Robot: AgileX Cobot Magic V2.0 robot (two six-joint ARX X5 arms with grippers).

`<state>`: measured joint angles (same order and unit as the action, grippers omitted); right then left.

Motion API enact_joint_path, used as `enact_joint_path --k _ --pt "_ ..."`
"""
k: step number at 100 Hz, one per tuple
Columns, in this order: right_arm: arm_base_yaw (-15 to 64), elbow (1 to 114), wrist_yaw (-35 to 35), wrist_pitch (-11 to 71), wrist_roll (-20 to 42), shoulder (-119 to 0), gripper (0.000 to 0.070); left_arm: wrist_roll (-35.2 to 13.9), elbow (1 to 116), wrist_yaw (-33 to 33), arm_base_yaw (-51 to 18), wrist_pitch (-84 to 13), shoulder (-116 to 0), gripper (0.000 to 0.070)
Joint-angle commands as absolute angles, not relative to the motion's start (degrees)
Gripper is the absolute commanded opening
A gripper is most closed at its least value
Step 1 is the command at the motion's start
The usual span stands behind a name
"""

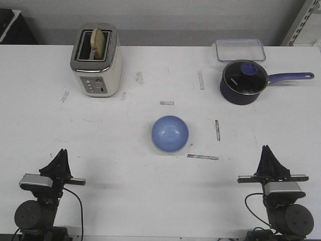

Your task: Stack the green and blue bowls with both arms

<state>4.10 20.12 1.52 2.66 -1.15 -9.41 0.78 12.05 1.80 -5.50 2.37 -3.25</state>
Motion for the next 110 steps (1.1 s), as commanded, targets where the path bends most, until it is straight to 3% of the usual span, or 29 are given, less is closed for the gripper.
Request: enact_joint_path --k 1,21,36,110 --pt "4.16 20.34 1.48 2.13 -1.32 -9.37 0.0007 1.28 10.57 2.13 -5.52 3.07 -1.87 0.0001" --pt "4.16 20.34 1.48 2.13 -1.32 -9.37 0.0007 0.4 6.04 2.09 -5.17 5.69 -0.19 0.0001" --pt "4.16 20.34 1.5 2.13 -1.34 -9.37 0.0007 0.43 0.56 2.09 -4.75 15.59 -0.19 0.0001" --pt "4.16 20.34 1.5 2.13 -1.34 -9.32 0.0007 0.43 0.75 1.91 -4.62 12.93 -0.19 0.0001"
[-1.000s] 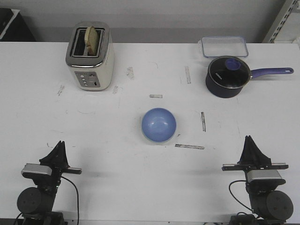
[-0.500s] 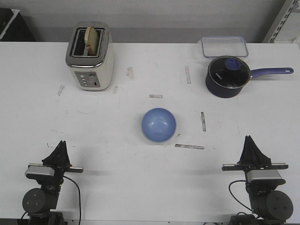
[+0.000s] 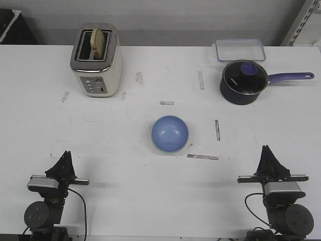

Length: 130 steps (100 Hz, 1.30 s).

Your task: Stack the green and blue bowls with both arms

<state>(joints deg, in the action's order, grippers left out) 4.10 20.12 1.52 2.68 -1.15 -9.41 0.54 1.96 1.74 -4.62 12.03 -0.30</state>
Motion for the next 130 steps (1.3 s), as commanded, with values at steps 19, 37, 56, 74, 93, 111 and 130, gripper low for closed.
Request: enact_joint_path --k 19,37,56,74,93,111,130 --pt "4.16 19.51 1.48 0.82 -1.32 -8.8 0.0007 0.43 0.75 1.91 -4.62 12.93 -0.19 0.0001" --pt "2.46 12.4 1.65 -5.74 -1.34 -4.29 0.0007 0.43 0.75 1.93 -4.62 12.93 -0.19 0.0001" --pt "2.17 4.84 1.28 -6.52 -1.32 -0.08 0.0007 0.43 0.75 1.91 -4.62 12.93 -0.19 0.0001" --pt "2.17 1.19 1.23 -8.03 -1.32 -0.08 0.0007 0.43 0.75 1.91 -4.62 12.93 -0.19 0.0001" --pt "2.17 0.71 0.21 -5.17 -1.32 -0.08 0.0007 0.43 0.75 1.91 -4.62 12.91 -0.19 0.0001" --pt "2.17 0.71 0.19 -5.13 -1.34 -0.08 0.0007 0.43 0.75 1.91 -4.62 12.93 -0.19 0.0001" --pt "2.2 0.71 0.19 -5.13 -1.34 -0.08 0.0007 0.43 0.75 1.91 -4.62 12.93 -0.19 0.0001"
